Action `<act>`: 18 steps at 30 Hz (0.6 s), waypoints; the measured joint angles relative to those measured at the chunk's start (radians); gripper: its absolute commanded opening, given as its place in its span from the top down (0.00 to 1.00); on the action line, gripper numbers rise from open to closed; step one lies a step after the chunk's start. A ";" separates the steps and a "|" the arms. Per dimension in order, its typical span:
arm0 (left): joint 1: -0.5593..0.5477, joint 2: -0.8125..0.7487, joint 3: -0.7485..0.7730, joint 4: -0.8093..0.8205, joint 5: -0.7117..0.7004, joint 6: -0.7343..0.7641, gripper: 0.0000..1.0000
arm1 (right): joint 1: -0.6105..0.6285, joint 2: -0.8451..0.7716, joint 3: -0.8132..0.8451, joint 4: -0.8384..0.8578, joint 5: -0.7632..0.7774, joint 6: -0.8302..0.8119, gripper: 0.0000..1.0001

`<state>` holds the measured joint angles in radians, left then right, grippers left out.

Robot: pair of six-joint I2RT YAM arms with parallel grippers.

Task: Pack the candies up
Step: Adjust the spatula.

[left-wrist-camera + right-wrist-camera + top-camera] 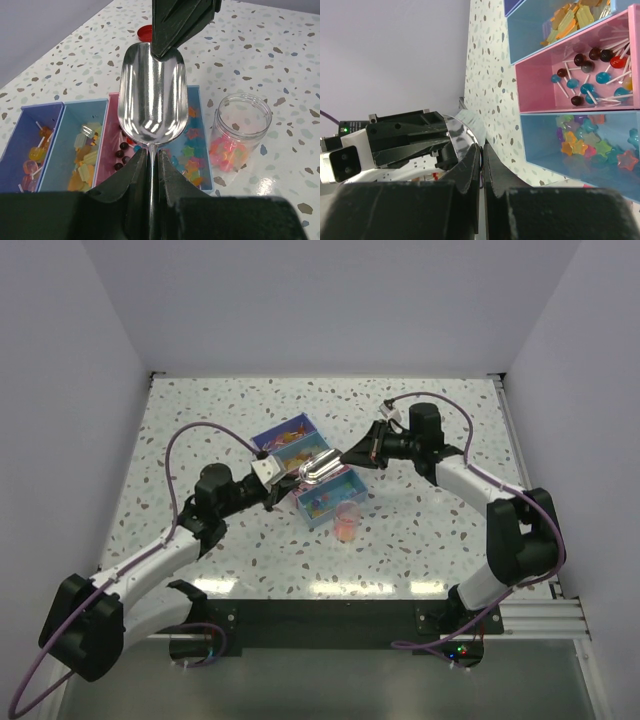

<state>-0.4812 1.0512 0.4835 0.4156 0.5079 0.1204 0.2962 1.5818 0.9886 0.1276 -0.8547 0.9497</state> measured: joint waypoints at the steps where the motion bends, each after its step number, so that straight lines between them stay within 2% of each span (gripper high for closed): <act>1: -0.001 -0.005 0.004 -0.014 -0.001 0.011 0.97 | 0.001 -0.001 0.000 0.000 -0.001 0.000 1.00; 4: -0.004 -0.011 0.017 -0.049 -0.006 0.043 0.99 | 0.003 -0.005 0.000 -0.002 0.000 0.002 1.00; 18: -0.008 -0.002 0.087 -0.180 -0.008 0.138 1.00 | 0.009 -0.045 0.000 -0.058 0.035 -0.020 1.00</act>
<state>-0.4889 1.0489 0.5705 0.2352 0.4995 0.2581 0.3054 1.5368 0.9886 0.0696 -0.8200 0.9298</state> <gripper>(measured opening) 0.179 0.032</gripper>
